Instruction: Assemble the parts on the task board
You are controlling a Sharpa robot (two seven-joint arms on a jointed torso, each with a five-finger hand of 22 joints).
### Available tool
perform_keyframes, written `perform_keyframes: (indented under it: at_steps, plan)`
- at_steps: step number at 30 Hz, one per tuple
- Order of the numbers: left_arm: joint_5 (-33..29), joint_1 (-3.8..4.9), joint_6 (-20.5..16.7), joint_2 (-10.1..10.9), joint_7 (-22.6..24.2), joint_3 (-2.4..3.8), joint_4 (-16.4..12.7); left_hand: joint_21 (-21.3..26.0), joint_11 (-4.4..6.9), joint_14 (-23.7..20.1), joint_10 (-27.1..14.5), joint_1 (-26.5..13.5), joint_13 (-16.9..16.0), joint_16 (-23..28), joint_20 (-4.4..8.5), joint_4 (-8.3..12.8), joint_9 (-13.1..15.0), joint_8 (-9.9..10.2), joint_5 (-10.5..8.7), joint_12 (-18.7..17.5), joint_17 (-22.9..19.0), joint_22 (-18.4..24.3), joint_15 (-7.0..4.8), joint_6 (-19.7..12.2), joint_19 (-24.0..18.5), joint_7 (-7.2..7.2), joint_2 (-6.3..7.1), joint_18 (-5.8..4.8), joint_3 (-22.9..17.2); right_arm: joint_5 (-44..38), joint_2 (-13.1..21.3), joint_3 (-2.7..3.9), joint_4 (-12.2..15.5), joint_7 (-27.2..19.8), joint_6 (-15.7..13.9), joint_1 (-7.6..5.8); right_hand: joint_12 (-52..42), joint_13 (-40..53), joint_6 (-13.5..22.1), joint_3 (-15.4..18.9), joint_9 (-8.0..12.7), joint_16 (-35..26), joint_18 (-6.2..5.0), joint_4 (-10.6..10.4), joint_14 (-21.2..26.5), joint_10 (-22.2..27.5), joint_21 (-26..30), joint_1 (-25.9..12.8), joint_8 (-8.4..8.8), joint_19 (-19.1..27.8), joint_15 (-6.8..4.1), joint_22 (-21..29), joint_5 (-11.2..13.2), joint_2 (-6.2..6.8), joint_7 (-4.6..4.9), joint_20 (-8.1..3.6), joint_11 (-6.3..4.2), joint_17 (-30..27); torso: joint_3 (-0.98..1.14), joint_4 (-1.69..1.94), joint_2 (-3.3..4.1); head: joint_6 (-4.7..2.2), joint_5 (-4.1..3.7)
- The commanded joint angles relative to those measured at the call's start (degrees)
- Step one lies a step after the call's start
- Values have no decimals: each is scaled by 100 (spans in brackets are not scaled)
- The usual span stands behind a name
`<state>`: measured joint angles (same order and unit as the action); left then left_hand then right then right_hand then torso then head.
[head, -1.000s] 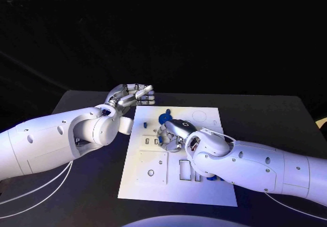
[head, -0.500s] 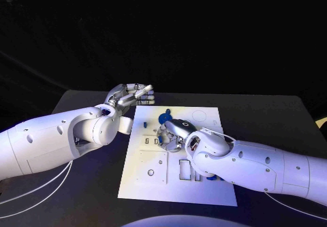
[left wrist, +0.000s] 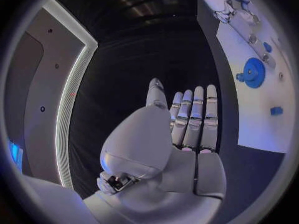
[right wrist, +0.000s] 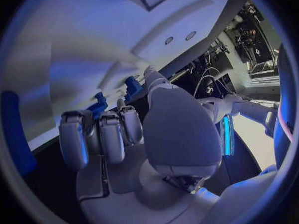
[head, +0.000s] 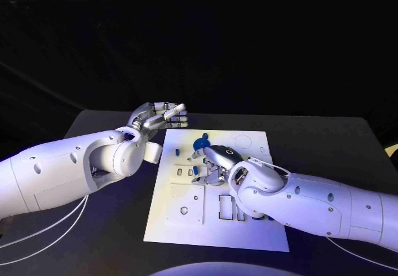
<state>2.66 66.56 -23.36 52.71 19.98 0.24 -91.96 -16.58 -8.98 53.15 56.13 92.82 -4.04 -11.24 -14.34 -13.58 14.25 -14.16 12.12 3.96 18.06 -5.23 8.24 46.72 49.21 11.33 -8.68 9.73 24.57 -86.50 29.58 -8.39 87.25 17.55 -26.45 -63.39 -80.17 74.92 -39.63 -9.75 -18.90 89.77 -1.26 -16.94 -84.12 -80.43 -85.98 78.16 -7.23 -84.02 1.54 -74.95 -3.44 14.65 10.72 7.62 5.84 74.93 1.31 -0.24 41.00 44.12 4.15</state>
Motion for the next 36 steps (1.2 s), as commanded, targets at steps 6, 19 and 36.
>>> perform_keyframes:
  at_steps: [6, 19, 36]
  plan:
    - [737, 6, 160, -28, -488, 3, 144, -188, 54, 604, 367, -124, -25, -246, 168, -52, 94, -50, -138, 40, 263, -59, -194, 240, 452, -43, -104, 79, 184, 746, 449, 67, 507, -1041, -789, -202, 5, 329, -251, -71, -56, 23, -7, 9, -588, 53, 92, 101, -147, -283, 45, -1267, -35, -140, 11, 44, 22, 1507, 14, -39, -66, -30, 27]
    - [3152, 152, 1370, -49, -3245, 1, 314, -2624, 659, 2526, 1665, -421, -1468, -5099, 905, -304, 1057, -452, 802, 1309, 4556, -1658, -927, 507, 1368, -460, -68, 9, 188, 3819, 1840, 106, 914, -1298, -691, -1085, 161, 121, -776, -829, -164, 23, -84, 94, -588, 218, 414, 135, -598, -107, -104, -1137, -918, -441, -156, -94, -141, 1507, 43, -121, -251, 13, 122]
    - [4991, 432, 2606, -595, -5253, -169, 540, -6070, 976, 3685, 2082, -1866, -5512, -7876, 1162, -327, 2385, -1661, -460, 5599, 7194, -6235, -1207, 520, 2738, -790, -168, -505, 207, 4424, 2203, 121, 681, -1097, -498, -1261, 182, 84, -735, -924, -194, 23, -93, 100, -588, 238, 457, -9, -628, -90, -111, -1124, -1116, -332, -160, -103, -144, 1507, 103, -96, -405, 142, 181]
